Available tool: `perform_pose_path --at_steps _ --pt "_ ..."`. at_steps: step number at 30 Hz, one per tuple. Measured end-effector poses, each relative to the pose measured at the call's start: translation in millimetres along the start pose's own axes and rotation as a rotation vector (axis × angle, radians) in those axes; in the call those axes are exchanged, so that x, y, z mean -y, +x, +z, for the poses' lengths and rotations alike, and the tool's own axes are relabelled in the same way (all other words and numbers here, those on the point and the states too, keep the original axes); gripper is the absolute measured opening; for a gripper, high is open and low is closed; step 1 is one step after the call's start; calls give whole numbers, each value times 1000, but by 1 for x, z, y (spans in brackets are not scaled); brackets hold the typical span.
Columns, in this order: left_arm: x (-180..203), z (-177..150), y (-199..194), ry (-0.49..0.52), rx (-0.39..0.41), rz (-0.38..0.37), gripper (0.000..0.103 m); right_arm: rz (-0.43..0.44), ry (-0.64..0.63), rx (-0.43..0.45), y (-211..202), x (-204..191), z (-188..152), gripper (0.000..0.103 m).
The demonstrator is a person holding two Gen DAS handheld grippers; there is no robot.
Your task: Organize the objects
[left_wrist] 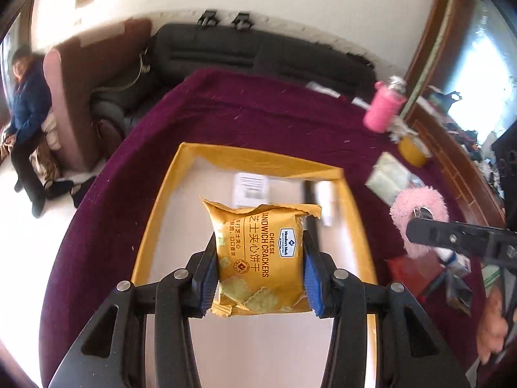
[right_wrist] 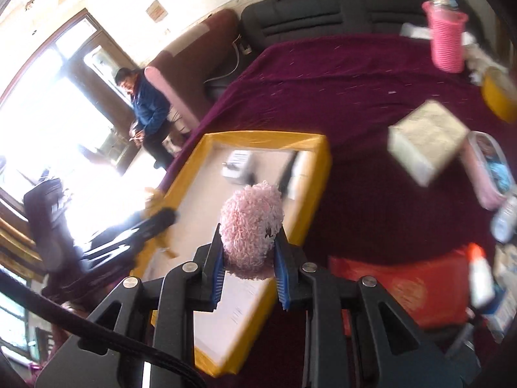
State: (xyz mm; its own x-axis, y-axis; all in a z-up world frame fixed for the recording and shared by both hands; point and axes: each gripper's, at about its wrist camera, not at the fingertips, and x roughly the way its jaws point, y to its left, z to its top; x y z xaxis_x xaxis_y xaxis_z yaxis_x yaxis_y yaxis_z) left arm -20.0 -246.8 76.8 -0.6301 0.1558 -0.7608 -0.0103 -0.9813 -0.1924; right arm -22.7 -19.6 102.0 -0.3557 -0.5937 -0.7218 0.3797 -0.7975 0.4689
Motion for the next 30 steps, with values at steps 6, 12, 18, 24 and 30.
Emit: perform_pose_path --at_steps 6,12,18,24,30 --pt "-22 24 61 1 -73 70 40 -93 6 -97 94 -20 45 24" --pt "-39 22 70 -95 -112 31 54 -221 35 -143 147 -1 64 30" --pt "-38 19 40 -106 -61 -24 57 -224 67 -73 120 9 60 33" --pt "-15 9 -7 -86 12 -88 61 -280 19 101 45 2 34 49" --pt "23 -18 -40 -72 10 -134 61 -261 108 144 2 31 -17 49"
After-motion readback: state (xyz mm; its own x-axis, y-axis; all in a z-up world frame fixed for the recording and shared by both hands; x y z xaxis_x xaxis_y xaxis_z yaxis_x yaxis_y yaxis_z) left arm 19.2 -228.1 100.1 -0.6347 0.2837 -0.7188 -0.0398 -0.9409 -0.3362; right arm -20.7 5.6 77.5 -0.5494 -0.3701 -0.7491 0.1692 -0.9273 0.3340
